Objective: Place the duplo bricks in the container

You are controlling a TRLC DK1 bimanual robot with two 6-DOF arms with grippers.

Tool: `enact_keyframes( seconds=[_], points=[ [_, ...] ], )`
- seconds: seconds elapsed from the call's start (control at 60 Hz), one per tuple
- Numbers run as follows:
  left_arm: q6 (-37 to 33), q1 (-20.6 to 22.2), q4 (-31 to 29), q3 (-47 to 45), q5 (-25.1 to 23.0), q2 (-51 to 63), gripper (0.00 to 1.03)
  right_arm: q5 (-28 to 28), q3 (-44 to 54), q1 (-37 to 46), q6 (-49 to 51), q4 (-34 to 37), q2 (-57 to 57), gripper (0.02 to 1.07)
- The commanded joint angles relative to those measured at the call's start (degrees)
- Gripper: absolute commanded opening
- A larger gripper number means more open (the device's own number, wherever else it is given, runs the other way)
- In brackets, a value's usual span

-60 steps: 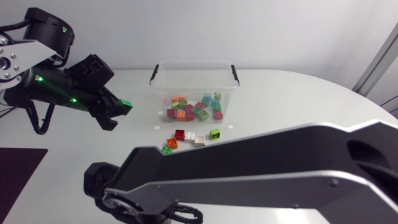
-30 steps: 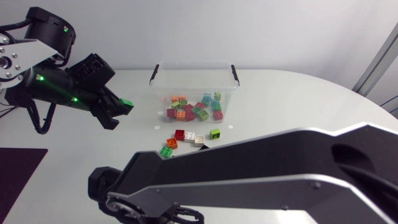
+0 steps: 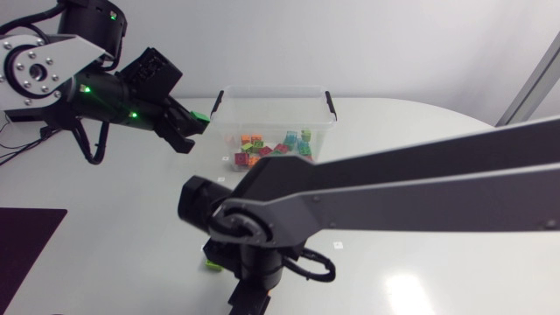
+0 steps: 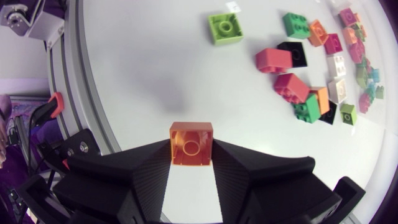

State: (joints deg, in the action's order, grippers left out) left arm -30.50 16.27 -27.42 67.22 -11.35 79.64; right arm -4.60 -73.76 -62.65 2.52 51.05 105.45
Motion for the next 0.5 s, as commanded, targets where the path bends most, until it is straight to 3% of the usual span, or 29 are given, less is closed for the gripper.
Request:
enact_keyframes(
  seconds=[0.0,0.483],
  points=[
    [2.1,1.1,1.7,2.7,-0.3,2.8,0.23,0.5,1.9,2.0,-0.9,1.1,-3.2,0.43],
    [10.0,1.0,14.1,12.5,-0.4,17.0,0.23,-1.5,1.2,16.3,-0.7,0.8,-14.2,0.43]
  ],
)
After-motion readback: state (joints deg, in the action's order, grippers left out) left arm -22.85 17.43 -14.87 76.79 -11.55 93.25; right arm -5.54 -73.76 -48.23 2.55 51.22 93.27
